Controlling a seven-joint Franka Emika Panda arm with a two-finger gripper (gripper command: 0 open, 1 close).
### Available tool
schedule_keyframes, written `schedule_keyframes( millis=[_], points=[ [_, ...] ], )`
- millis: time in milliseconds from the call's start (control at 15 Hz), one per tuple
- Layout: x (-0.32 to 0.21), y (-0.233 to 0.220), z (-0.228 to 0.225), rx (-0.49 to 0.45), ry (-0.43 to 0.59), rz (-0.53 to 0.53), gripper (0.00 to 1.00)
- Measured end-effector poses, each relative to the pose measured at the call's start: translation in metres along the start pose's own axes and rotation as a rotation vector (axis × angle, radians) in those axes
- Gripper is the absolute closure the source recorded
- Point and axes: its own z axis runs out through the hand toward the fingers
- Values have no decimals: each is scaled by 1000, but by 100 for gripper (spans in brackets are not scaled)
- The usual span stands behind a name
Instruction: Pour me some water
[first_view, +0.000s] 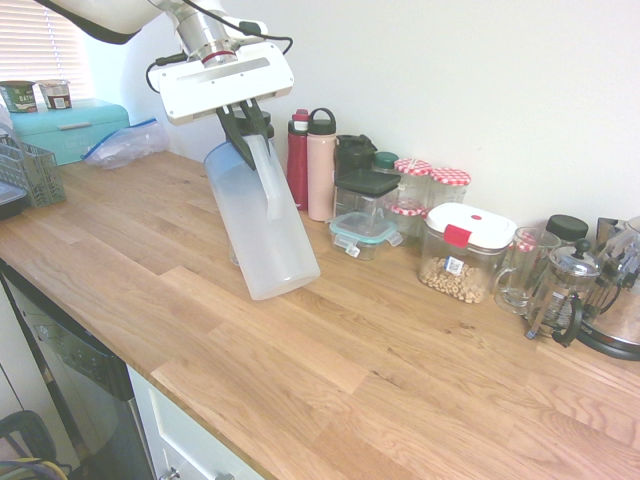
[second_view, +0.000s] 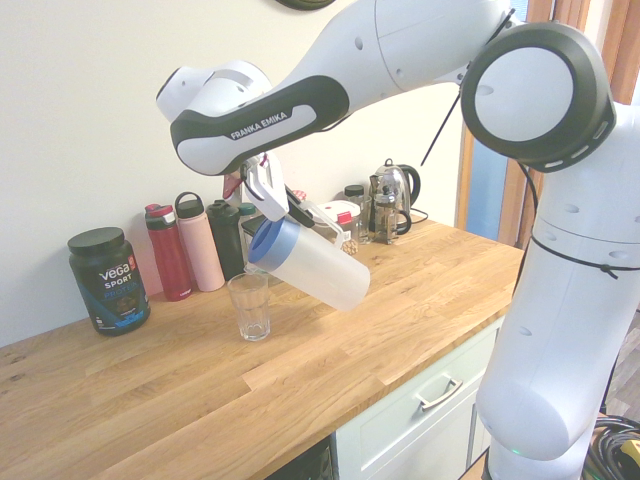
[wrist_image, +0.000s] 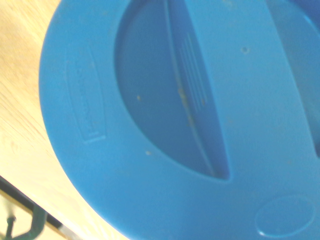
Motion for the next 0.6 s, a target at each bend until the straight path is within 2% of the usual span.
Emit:
schedule_keyframes(
  millis=[267,600],
  points=[
    [6,-16,2,-57,-19,-31,100],
    [7,-12,2,-113,-21,-27,100]
  ],
)
